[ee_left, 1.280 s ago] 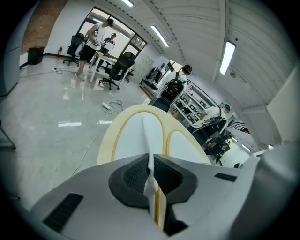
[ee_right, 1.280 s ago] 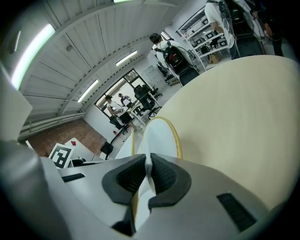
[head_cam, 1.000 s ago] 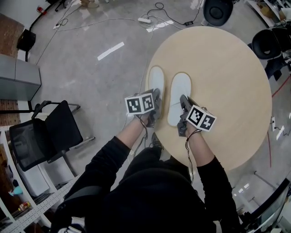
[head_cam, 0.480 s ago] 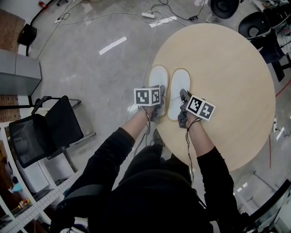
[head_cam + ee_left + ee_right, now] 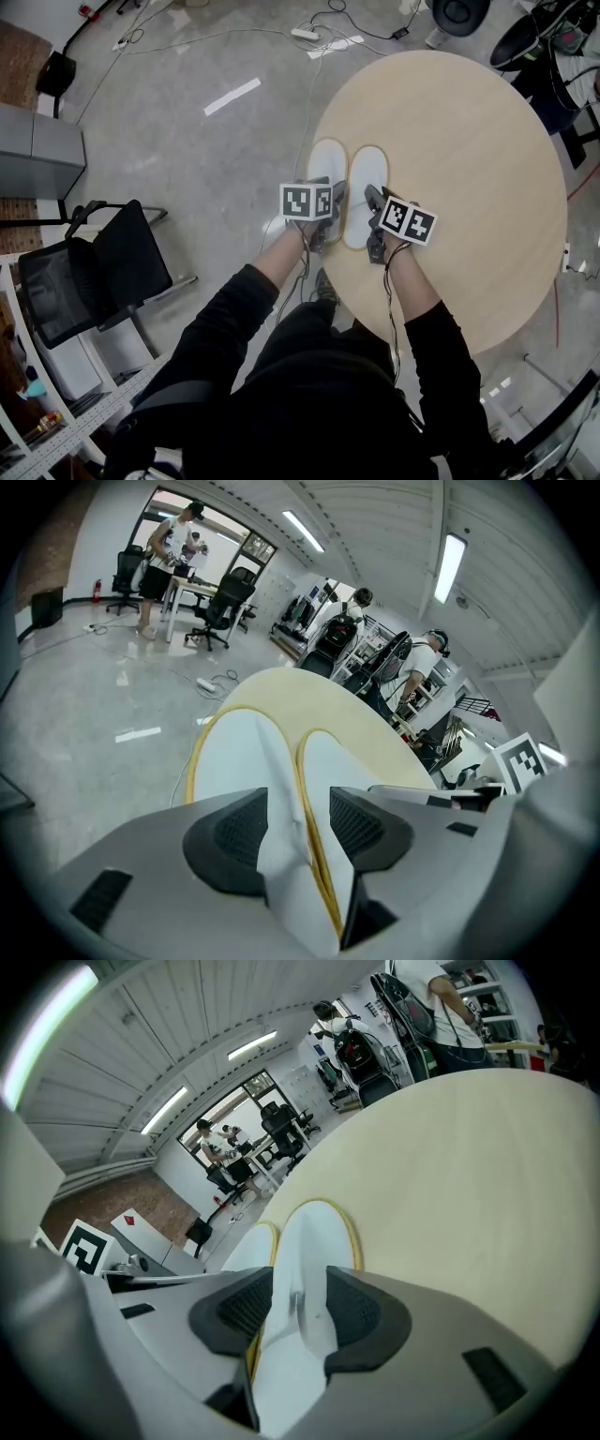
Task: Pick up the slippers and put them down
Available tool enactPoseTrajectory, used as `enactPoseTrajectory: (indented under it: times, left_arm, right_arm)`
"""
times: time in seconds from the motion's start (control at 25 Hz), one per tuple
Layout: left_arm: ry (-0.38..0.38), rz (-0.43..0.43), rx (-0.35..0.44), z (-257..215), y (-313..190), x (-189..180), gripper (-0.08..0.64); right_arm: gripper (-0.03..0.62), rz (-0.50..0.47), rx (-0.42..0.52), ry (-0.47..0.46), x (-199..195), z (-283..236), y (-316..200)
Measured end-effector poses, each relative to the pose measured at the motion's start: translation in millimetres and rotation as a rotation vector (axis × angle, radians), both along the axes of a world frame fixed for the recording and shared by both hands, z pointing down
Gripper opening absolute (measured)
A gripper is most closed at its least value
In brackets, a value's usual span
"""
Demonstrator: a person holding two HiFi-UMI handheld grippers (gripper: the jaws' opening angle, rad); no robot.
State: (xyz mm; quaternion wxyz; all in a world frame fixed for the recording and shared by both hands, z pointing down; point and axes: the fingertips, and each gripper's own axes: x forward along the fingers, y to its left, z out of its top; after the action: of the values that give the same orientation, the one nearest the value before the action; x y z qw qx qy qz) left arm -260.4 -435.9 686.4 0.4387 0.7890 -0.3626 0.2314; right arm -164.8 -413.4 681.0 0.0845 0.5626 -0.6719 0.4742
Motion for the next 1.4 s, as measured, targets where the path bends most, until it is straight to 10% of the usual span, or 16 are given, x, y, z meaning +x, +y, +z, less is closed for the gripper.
enactPoseTrajectory:
  times: [0.28,0.52,1.08,1.4]
  left_arm:
    - [-0.027,-0.046,0.028,-14.8,7.4,-19.2,0.218]
    - [0.093,-0.088,0.017,-50.5,45.6,-30.0,0.218]
    - [0.33,0.256,0.027,-144.2,191.7,56.5,0.216]
    - [0.326,0.354,0.147,-193.0,251.0,86.7,0.216]
  right_arm:
    - [0.19,0.011,0.034,0.023,4.9,-21.7,6.7]
    - [0.19,0.012,0.067,0.013,12.3,-46.1,32.8]
    - [0.186,0.145,0.173,-0.094,59.8,-134.2,168.3]
    - [0.124,0.314,0.272,-0.143,125.6,-179.2,243.1]
